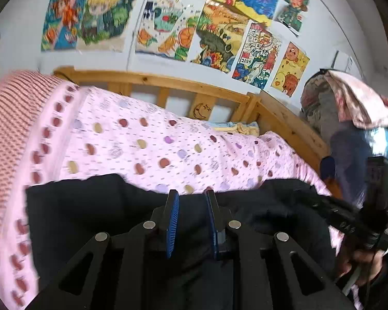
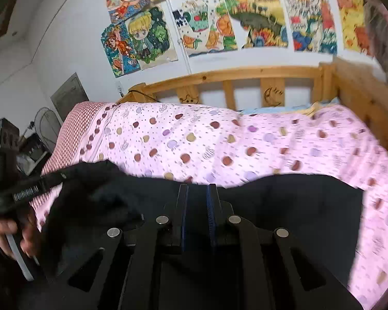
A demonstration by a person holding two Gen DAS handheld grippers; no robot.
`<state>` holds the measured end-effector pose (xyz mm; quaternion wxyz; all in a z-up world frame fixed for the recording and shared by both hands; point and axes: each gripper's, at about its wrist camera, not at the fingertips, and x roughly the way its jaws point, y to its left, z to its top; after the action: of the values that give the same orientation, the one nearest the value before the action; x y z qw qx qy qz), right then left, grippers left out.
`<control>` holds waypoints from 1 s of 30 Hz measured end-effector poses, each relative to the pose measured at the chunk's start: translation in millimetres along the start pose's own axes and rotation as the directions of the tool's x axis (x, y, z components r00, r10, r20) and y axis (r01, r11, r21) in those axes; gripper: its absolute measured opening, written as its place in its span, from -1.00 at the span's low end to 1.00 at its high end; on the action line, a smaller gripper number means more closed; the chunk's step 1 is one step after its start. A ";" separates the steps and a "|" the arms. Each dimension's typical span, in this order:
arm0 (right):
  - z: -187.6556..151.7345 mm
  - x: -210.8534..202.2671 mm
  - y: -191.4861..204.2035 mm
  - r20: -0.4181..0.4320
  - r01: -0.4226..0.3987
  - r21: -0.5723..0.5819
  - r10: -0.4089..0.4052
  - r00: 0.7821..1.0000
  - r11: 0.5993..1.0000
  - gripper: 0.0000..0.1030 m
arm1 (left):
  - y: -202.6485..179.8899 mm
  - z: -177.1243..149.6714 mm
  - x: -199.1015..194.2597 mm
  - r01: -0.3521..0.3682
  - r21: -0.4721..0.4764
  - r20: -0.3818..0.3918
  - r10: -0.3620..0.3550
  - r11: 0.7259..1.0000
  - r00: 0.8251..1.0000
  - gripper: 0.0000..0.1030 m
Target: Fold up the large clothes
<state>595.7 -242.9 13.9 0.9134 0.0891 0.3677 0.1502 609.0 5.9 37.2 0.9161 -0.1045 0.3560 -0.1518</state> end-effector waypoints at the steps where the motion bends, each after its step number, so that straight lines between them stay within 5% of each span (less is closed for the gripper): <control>1: 4.8 12.3 -0.2 -0.020 -0.027 0.006 0.027 0.999 1.000 -0.75 | -0.6 3.4 10.8 0.010 -0.014 -0.021 -0.010 1.000 1.000 -0.62; 6: -5.5 63.3 7.2 -0.224 -0.190 0.003 0.186 0.957 0.982 -0.75 | 1.2 -7.5 53.9 0.118 -0.009 -0.160 -0.118 0.993 0.980 -0.62; 9: -32.1 79.2 15.9 -0.368 -0.199 -0.109 0.146 0.918 0.974 -0.75 | -5.5 -28.1 65.9 0.176 0.126 -0.254 -0.140 0.976 0.957 -0.64; 14: -53.9 89.2 12.6 -0.435 -0.211 -0.131 0.135 0.890 0.969 -0.78 | -14.1 -54.6 66.4 0.192 0.269 -0.349 -0.091 0.944 0.933 -0.69; 21: -77.0 113.2 17.9 -0.392 -0.129 -0.158 0.057 0.918 0.979 -0.82 | -38.0 -77.3 89.7 0.045 0.446 -0.333 0.119 0.894 0.935 -0.70; 25: -90.5 103.2 20.2 -0.313 -0.118 -0.156 0.064 0.948 0.981 -0.82 | -35.8 -80.1 90.2 0.033 0.445 -0.311 0.120 0.895 0.943 -0.71; 30: -96.5 66.6 19.5 -0.151 -0.115 -0.171 0.089 0.985 0.979 -0.77 | -28.8 -85.3 62.3 0.067 0.414 -0.211 0.025 0.908 0.977 -0.72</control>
<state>569.8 -196.9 -92.6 0.8802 0.0144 0.4119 0.2353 588.5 -50.0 -54.7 0.8723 0.1076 0.4095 -0.2447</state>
